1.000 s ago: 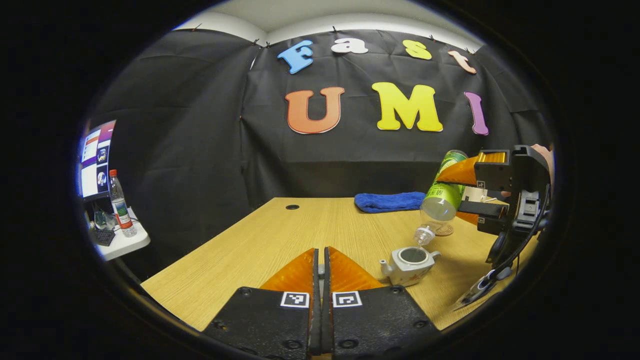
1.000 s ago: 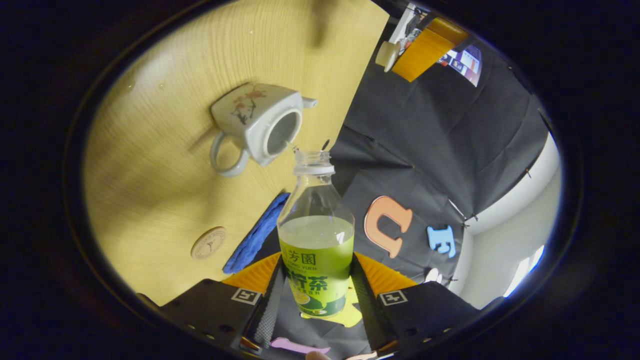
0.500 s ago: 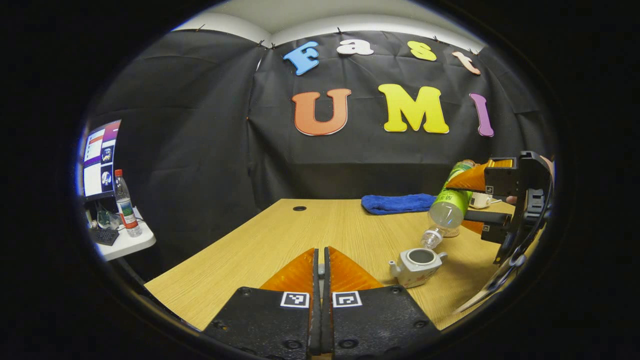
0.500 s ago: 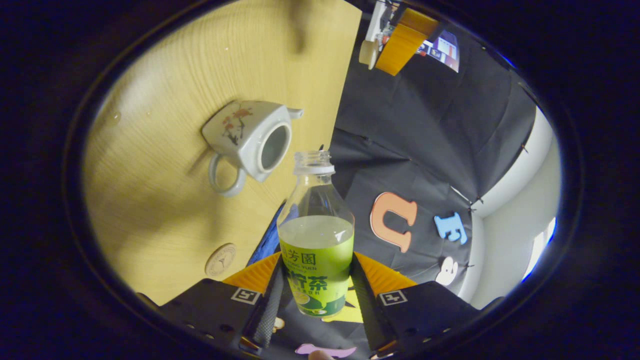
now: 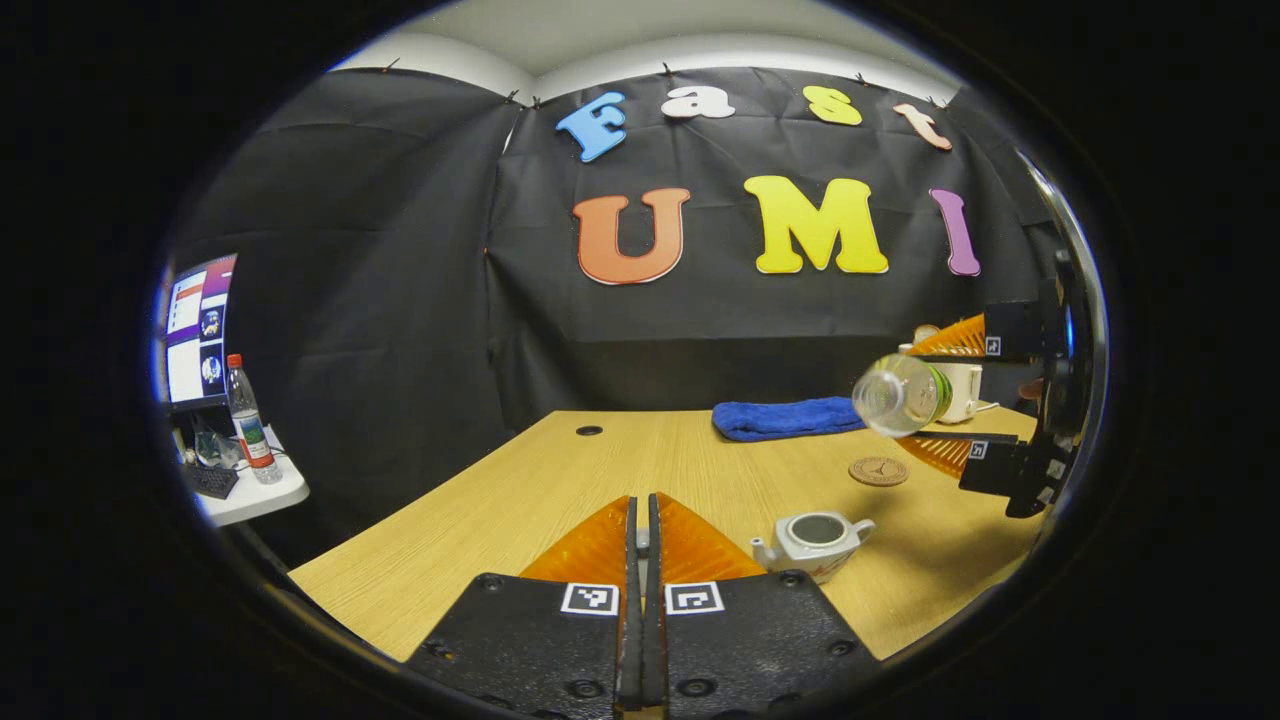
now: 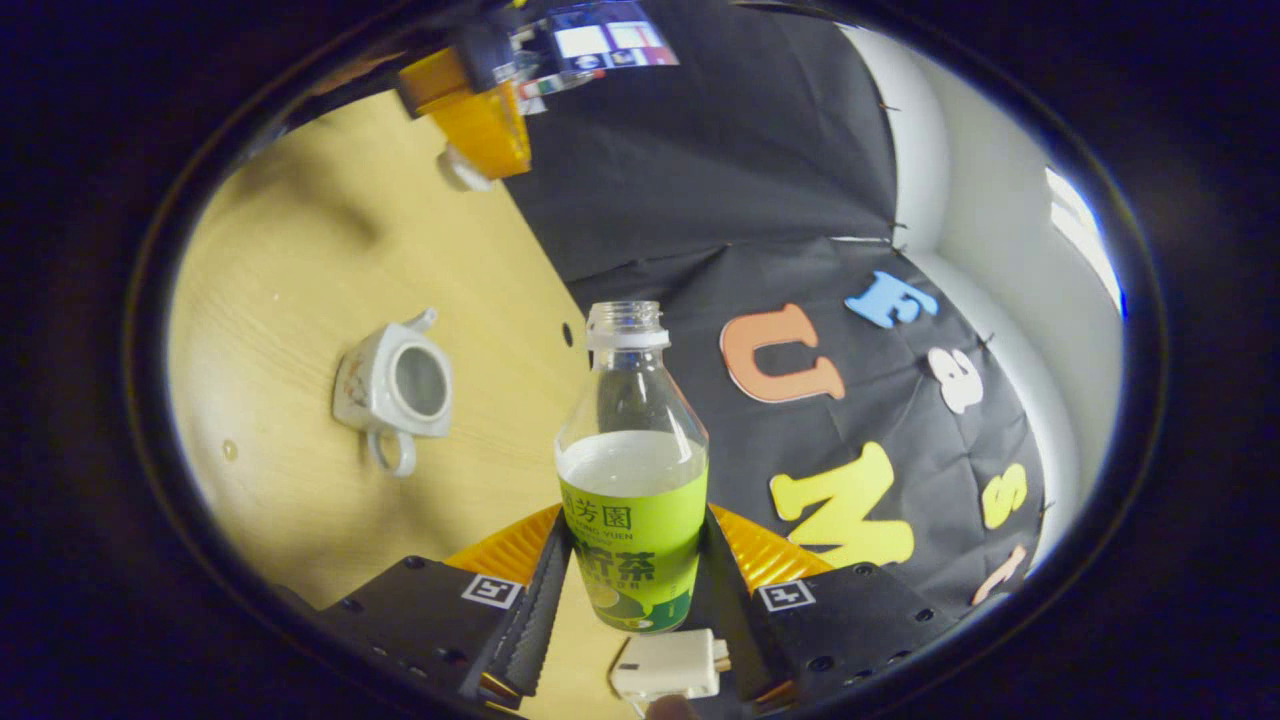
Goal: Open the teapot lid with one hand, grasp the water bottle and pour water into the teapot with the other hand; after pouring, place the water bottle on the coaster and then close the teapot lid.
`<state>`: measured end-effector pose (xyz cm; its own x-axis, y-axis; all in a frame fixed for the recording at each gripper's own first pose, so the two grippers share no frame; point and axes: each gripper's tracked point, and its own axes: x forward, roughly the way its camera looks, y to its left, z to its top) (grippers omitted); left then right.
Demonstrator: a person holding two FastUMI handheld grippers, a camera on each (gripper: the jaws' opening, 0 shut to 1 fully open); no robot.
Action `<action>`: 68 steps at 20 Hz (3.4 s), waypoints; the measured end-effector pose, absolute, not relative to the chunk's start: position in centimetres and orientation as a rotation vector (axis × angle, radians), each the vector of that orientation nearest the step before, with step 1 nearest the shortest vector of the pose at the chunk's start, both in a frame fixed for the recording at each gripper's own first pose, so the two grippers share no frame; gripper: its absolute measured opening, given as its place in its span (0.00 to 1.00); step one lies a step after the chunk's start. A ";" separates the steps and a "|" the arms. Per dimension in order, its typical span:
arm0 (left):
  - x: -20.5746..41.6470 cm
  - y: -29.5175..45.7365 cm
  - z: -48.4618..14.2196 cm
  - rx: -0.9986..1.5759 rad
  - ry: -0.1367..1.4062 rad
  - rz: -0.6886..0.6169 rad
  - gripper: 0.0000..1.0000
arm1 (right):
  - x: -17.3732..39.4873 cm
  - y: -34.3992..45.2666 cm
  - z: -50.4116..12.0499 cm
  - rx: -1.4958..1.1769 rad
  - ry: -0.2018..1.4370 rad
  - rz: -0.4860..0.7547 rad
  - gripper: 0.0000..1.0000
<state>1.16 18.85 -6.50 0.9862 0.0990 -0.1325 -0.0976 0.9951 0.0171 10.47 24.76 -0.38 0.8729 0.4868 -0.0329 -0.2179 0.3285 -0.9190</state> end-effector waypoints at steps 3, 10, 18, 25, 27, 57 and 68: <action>1.7 16.2 -6.4 0.034 0.136 0.060 0.03 | 11.7 22.7 1.5 -0.920 -0.240 0.442 0.70; 2.4 12.3 -5.2 0.045 0.112 0.011 0.03 | 16.7 18.2 2.9 -0.278 -0.049 0.458 0.72; 2.4 12.0 -4.0 0.034 0.085 0.020 0.03 | 24.0 18.1 -3.2 -0.025 0.103 0.479 0.71; 2.3 12.4 -4.4 0.051 0.088 0.024 0.03 | 25.8 19.1 -8.0 -0.030 0.206 0.466 0.70; 2.3 12.6 -4.6 0.048 0.089 0.022 0.03 | 26.1 19.1 -8.5 -0.016 0.221 0.462 0.71; 7.4 8.3 -10.2 -0.071 0.141 -0.058 0.03 | 12.3 3.2 -4.5 -0.062 0.080 0.278 0.95; 7.5 8.1 -11.4 -0.066 0.185 -0.053 0.04 | 11.8 3.5 -4.6 -0.047 0.068 0.297 0.94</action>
<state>7.45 8.08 -11.40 0.9815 -0.0584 -0.1825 0.0463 0.9965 -0.0700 11.81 3.47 -4.58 0.9539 0.2907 -0.0743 -0.2939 0.9552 -0.0364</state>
